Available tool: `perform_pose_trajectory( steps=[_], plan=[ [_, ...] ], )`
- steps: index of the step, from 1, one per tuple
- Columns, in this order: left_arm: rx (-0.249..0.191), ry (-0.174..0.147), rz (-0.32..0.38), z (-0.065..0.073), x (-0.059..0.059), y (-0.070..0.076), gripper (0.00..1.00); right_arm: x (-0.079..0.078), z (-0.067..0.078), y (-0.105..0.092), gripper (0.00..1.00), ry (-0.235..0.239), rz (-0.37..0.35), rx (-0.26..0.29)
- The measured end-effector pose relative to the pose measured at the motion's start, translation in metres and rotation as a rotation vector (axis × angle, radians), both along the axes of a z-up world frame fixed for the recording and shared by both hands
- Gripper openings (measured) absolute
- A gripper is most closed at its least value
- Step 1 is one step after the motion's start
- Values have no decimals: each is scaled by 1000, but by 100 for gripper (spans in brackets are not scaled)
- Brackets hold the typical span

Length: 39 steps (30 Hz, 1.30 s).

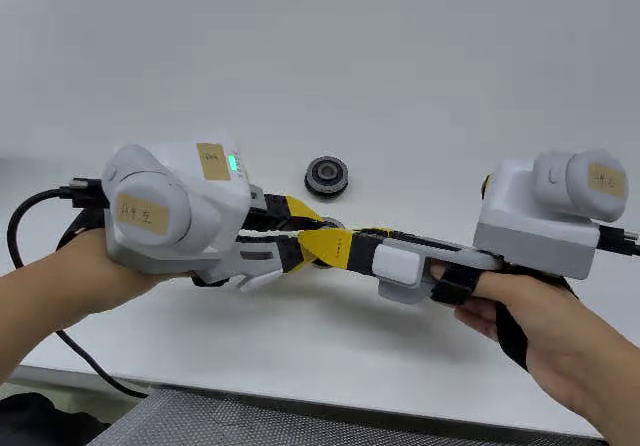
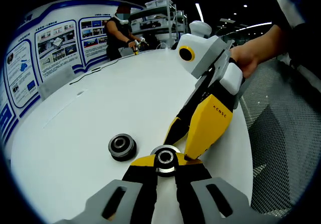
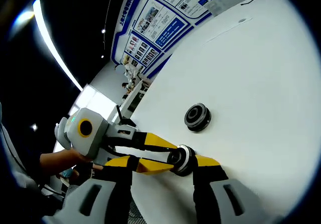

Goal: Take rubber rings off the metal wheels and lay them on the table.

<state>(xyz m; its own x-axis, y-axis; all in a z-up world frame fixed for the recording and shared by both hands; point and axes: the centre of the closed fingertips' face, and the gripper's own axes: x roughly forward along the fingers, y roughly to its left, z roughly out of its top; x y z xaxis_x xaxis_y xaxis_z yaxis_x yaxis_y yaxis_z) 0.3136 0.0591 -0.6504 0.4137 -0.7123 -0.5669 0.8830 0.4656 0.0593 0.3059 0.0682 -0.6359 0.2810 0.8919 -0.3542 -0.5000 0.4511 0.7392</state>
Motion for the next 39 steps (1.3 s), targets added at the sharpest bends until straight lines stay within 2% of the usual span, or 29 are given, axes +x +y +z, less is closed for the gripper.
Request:
perform_pose_trajectory(
  steps=[3,6,10,15,24,25,27,39],
  plan=[
    [3,0,-1,0,0,0,13,-2,0,0,50,-3,13,-11],
    [3,0,-4,0,-1,-1,13,-4,-2,-2,48,50,8,-5],
    [4,-1,-6,0,-1,-1,13,-4,-2,-2,47,68,-6,8],
    [3,0,-5,0,-2,0,13,0,1,-6,47,117,-48,71],
    [3,0,-5,0,-2,0,13,3,6,-7,40,113,-59,95],
    [2,0,-4,0,-2,0,13,5,5,-7,41,92,-60,80],
    [3,0,-4,0,-2,0,13,4,2,-7,45,93,-57,63],
    [5,4,-3,0,-2,0,13,0,-3,-5,48,84,-35,47]
  ],
)
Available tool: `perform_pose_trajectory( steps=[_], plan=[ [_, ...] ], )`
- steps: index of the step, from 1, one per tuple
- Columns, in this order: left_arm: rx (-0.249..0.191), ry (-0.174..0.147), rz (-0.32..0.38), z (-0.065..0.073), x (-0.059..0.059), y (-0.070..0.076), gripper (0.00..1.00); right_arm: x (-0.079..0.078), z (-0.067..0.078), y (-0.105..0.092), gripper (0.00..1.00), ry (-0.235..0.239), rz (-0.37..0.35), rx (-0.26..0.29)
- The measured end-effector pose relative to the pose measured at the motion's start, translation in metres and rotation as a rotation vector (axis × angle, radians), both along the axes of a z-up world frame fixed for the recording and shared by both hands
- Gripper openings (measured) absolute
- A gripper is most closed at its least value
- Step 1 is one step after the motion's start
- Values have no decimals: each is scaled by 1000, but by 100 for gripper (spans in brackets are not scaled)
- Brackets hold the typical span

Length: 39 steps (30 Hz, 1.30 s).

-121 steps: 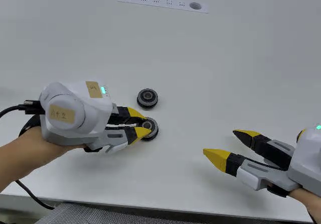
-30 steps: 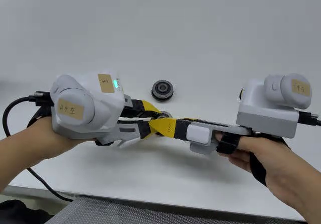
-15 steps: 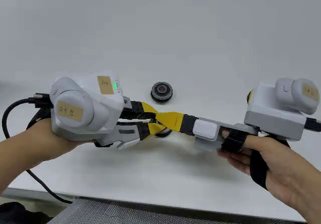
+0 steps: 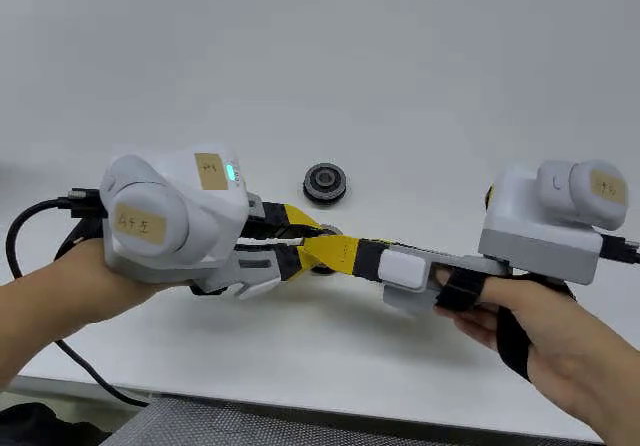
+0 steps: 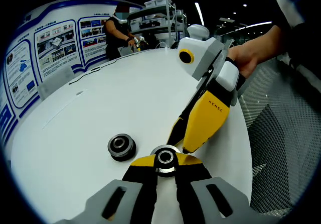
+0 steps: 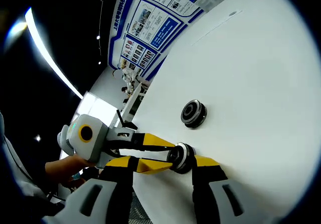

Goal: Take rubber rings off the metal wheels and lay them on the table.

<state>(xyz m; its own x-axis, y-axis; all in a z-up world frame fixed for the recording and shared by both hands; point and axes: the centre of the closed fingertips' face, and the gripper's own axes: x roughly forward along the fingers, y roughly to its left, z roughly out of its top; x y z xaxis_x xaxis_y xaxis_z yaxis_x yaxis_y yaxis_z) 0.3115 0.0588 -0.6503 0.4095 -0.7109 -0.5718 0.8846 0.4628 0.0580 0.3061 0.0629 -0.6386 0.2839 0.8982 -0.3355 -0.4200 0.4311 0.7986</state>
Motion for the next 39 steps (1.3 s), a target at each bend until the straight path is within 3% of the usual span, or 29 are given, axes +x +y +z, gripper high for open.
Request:
perform_pose_trajectory(
  steps=[4,8,15,21,24,28,35,39],
  plan=[
    [1,1,1,0,0,0,13,-3,-1,2,47,-46,22,-36],
    [4,1,0,0,0,0,13,-8,1,5,54,-107,63,-79],
    [8,3,-3,0,1,0,13,-7,0,3,55,-39,59,-76],
    [8,4,-3,0,1,0,13,-11,2,3,54,-9,37,-71],
    [9,5,-2,0,1,0,13,-18,0,5,54,38,52,-58],
    [8,5,0,0,1,0,13,-17,-1,4,52,21,29,-63],
    [7,5,1,0,1,0,13,-9,4,2,53,53,-28,5],
    [7,5,0,0,1,0,13,-9,4,1,52,60,-35,15]
  ],
)
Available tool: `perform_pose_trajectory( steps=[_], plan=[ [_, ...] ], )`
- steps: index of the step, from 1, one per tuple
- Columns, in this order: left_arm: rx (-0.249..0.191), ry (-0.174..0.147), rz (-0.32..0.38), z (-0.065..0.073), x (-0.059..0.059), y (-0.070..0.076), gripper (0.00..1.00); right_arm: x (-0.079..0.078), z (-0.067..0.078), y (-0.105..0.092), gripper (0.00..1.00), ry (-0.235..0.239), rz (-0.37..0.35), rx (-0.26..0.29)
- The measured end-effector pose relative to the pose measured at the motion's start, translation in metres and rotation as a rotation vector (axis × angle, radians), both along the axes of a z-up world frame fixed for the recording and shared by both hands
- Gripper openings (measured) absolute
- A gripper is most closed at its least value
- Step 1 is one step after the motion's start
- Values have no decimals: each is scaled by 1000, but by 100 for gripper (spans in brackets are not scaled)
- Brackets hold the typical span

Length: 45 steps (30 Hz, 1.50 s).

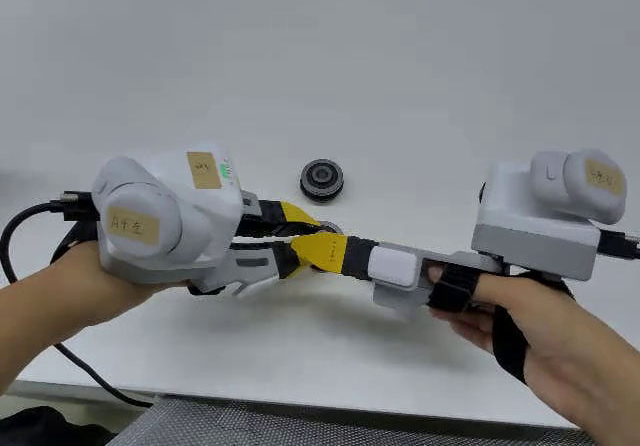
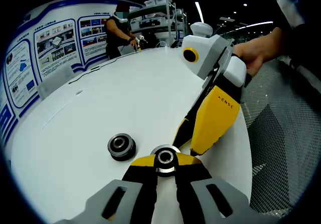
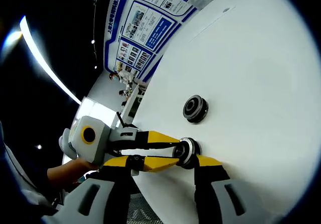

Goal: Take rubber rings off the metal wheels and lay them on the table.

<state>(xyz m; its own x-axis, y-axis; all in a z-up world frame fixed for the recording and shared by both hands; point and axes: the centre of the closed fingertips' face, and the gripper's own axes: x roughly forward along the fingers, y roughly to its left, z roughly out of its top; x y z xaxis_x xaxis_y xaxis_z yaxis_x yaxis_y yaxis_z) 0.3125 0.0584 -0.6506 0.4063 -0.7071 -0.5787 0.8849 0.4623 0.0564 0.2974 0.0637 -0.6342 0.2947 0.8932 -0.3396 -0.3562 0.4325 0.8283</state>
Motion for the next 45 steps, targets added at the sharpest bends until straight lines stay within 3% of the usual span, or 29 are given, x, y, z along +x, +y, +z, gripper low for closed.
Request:
perform_pose_trajectory(
  steps=[15,18,23,33,45],
  plan=[
    [-1,0,1,0,0,0,13,3,-2,-6,44,19,-30,18],
    [-1,0,1,0,0,0,13,6,-2,-9,37,8,-40,11],
    [-1,0,1,0,0,0,13,7,-7,-9,35,9,-39,-3],
    [-3,1,3,0,0,0,13,15,-22,-18,9,43,-75,-50],
    [-4,5,6,0,0,1,13,15,-25,-19,2,71,-81,-64]
  ],
)
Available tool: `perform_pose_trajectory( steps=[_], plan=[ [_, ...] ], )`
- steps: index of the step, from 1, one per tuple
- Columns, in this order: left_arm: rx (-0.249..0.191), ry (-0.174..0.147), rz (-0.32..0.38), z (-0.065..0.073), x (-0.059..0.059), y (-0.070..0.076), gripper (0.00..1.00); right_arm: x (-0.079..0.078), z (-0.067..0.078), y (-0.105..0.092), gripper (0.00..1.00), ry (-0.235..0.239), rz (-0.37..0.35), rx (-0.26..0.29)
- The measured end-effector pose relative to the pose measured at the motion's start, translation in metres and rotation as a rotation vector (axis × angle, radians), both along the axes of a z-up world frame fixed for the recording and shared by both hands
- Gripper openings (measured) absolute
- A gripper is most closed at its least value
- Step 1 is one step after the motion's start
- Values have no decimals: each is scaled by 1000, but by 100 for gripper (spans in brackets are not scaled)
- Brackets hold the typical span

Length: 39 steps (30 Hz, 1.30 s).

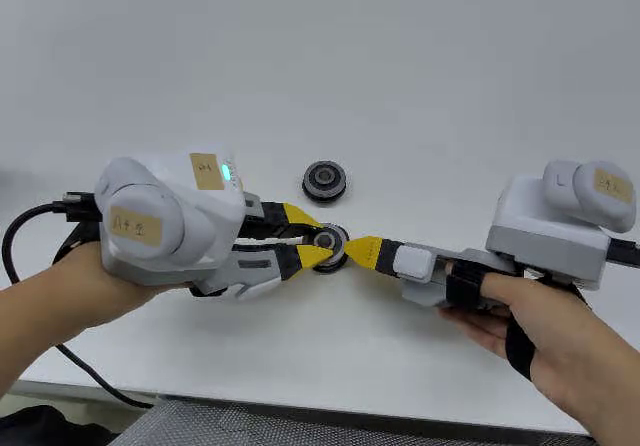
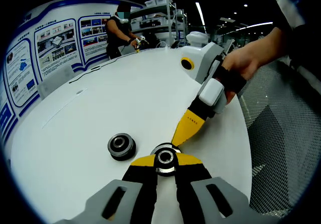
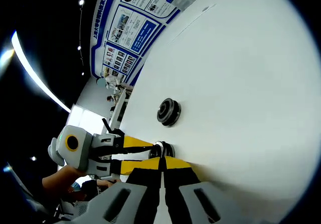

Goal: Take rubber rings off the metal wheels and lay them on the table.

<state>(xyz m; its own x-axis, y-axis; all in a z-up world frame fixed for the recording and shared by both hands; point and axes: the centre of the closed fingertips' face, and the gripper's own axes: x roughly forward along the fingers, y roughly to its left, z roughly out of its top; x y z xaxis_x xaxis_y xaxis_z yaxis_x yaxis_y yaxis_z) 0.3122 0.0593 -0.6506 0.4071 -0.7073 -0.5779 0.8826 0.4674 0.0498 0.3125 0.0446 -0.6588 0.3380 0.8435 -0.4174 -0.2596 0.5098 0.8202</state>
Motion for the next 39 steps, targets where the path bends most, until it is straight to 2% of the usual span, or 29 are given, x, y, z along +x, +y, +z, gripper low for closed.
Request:
perform_pose_trajectory(
  steps=[8,14,23,26,30,32,39],
  plan=[
    [10,4,5,0,0,0,12,-1,1,0,2,6,-11,-31],
    [17,5,5,0,0,0,12,0,4,1,1,-38,8,-77],
    [19,4,6,-1,1,1,12,0,6,7,1,-79,39,-105],
    [19,3,5,-1,1,1,12,1,4,9,1,-95,54,-133],
    [19,2,5,-1,1,1,12,-1,7,12,1,-90,63,-113],
    [17,1,5,-2,1,1,12,-1,6,12,1,-115,71,-140],
    [13,0,6,-2,1,2,12,-2,6,10,1,-100,67,-134]
  ],
)
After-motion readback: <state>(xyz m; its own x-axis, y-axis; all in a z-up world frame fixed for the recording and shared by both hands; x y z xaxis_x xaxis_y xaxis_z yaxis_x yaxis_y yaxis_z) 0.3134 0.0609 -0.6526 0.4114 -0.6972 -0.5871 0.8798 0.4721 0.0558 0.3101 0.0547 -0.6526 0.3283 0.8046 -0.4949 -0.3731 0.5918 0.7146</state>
